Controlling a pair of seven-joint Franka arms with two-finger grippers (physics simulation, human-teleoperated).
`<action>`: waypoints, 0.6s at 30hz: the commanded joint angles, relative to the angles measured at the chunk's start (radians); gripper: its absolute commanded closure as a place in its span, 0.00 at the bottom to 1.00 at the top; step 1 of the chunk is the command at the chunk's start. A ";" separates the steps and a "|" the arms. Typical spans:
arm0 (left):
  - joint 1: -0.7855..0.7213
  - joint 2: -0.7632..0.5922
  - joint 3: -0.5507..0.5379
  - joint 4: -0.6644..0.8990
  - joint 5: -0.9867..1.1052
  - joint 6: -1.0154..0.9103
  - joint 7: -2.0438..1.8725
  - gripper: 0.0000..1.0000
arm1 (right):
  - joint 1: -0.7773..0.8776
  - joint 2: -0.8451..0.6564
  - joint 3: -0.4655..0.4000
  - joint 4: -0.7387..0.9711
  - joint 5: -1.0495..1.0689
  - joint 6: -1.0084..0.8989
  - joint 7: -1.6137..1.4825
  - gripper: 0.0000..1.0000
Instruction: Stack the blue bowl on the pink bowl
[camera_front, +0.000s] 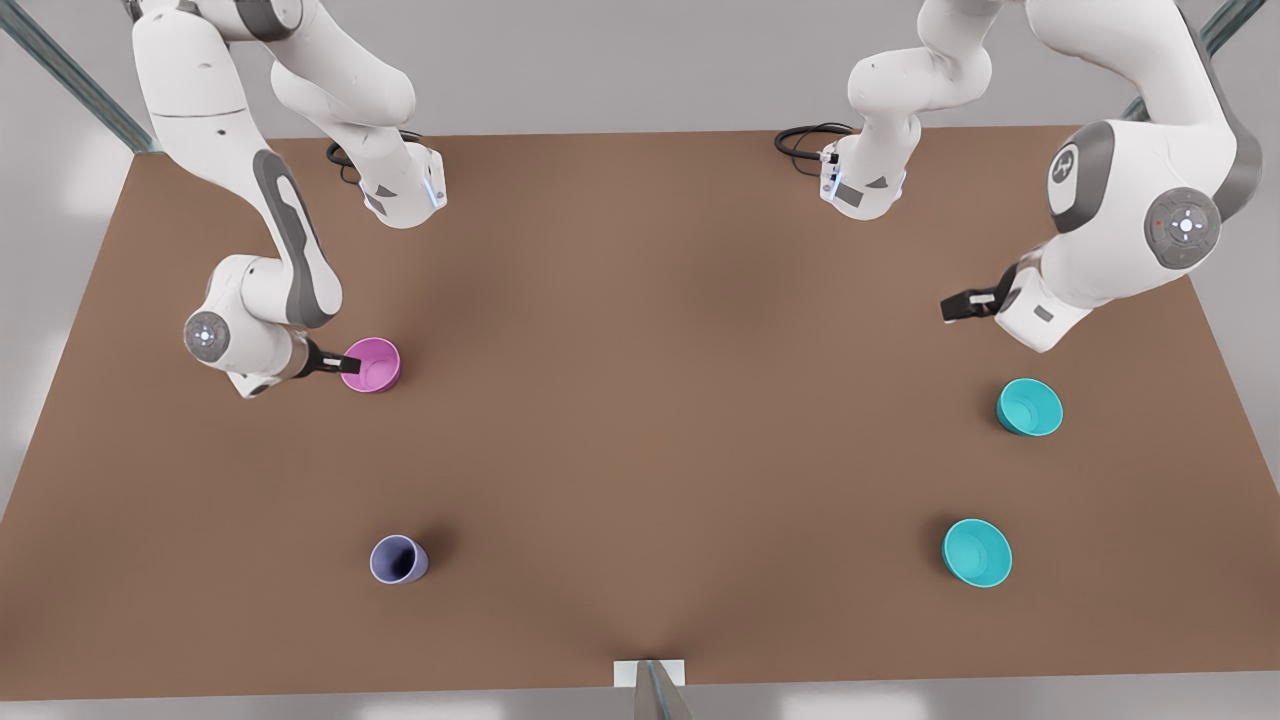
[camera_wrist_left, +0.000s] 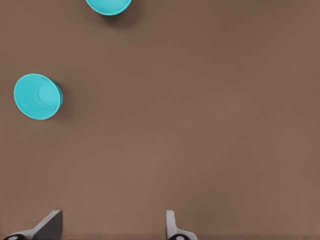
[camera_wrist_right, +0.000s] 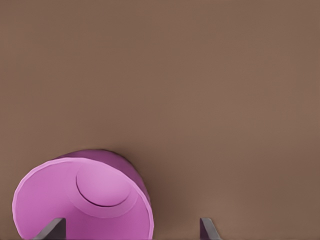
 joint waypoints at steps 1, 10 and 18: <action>0.013 0.010 -0.001 0.001 -0.001 -0.002 -0.006 0.00 | -0.009 0.014 0.000 -0.011 0.005 0.069 0.036 0.00; 0.047 0.023 -0.001 0.001 -0.001 0.003 -0.005 0.00 | -0.011 0.097 0.002 -0.015 0.005 0.092 0.028 0.02; 0.047 0.024 -0.001 0.001 -0.001 -0.002 -0.006 0.00 | -0.011 0.100 0.003 0.072 0.005 -0.011 0.027 0.79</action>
